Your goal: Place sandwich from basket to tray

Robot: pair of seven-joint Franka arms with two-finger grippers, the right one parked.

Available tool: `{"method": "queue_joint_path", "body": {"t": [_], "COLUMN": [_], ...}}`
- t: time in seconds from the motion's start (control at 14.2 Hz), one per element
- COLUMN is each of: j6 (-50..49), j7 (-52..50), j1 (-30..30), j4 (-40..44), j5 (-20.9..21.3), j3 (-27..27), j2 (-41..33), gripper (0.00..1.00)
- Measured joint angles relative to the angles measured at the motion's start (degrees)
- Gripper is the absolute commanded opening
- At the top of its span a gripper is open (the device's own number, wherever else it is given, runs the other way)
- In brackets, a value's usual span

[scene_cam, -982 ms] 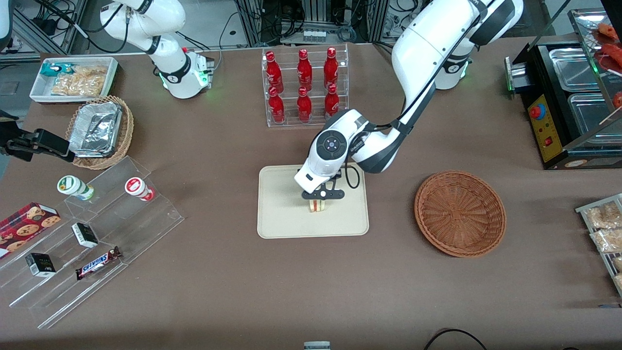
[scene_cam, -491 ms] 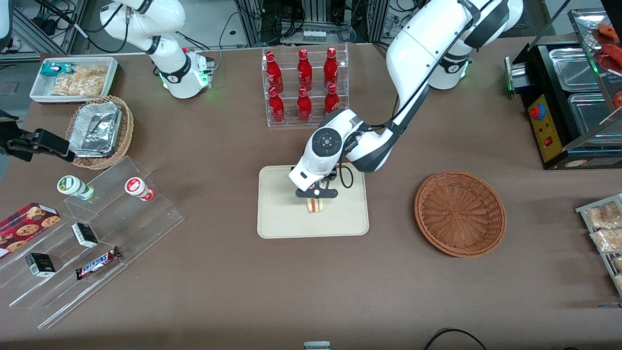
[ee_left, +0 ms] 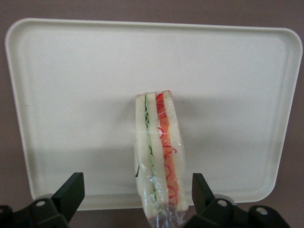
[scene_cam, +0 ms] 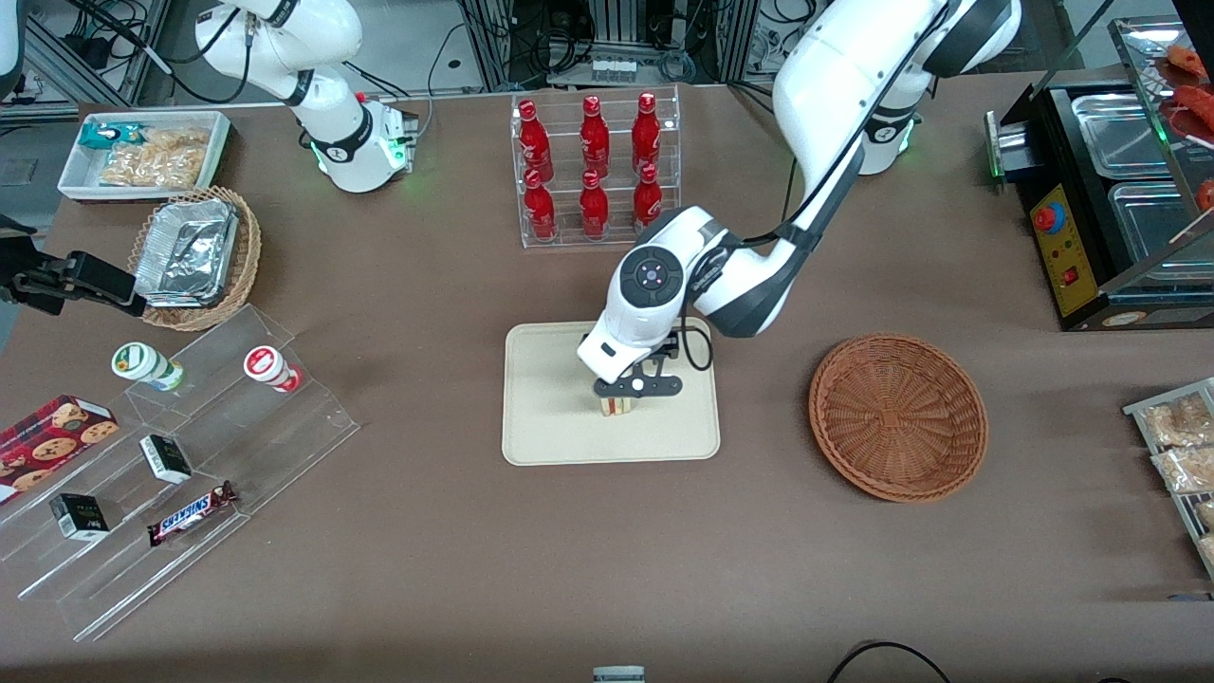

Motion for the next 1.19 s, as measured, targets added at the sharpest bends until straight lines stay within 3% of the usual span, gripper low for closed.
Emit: {"method": "queue_joint_path", "body": {"t": [0.28, 0.63, 1.19], "j6": [-11.5, -31.9, -48.0], "j7": [0.0, 9.5, 19.4], "j1": [3.1, 14.9, 26.3], "j4": [0.2, 0.2, -1.7], "j5": [0.2, 0.3, 0.8], "j3": [0.8, 1.0, 1.1], "j2": [-7.4, -18.5, -30.6], "gripper": [1.0, 1.0, 1.0]}}
